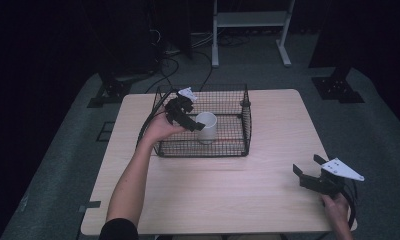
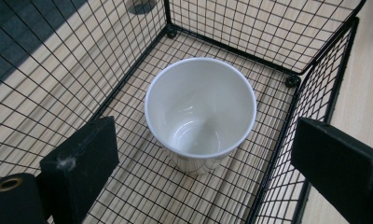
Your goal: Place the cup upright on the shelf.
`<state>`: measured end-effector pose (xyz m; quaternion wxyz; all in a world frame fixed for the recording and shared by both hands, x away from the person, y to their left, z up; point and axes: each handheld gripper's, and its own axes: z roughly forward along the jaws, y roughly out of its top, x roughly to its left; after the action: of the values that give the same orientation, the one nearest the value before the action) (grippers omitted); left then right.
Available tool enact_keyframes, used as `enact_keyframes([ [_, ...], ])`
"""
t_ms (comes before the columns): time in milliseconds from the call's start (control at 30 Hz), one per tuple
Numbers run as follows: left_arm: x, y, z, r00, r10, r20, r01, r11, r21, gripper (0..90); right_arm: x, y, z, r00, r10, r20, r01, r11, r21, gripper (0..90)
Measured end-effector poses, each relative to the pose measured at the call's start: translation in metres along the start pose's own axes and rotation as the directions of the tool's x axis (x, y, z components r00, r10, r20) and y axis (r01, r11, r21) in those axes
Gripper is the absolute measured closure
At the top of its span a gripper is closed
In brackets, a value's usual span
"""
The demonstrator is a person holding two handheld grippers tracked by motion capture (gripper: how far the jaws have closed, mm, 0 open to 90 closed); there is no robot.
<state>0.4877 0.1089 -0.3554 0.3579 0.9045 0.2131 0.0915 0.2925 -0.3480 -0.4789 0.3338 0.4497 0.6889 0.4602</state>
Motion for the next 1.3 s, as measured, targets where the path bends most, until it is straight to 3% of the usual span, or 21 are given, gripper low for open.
enact_keyframes([
  [233, -0.008, -0.005, -0.01, 0.9997, 0.011, -0.024, -0.011, 0.9996, -0.027, 6.9, 0.0, 0.0, 0.0, 1.0, 0.001, -0.001, -0.001, 1.0, -0.001, 13.0],
  [433, -0.015, -0.004, -0.02, 0.999, 0.025, -0.036, -0.026, 0.9995, -0.02, 6.9, 0.0, 0.0, 0.0, 1.0, 0.001, -0.002, -0.001, 1.0, -0.002, 13.1],
  [700, -0.029, -0.014, -0.032, 0.9982, 0.029, -0.052, -0.032, 0.9978, -0.058, 6.9, 0.0, 0.0, 0.0, 1.0, -0.002, -0.004, 0.002, 1.0, -0.003, 13.1],
  [1300, -0.065, -0.034, -0.065, 0.9945, 0.061, -0.085, -0.074, 0.9857, -0.152, 6.9, -0.001, 0.0, 0.0, 1.0, 0.006, -0.004, -0.006, 1.0, -0.003, 13.1],
])
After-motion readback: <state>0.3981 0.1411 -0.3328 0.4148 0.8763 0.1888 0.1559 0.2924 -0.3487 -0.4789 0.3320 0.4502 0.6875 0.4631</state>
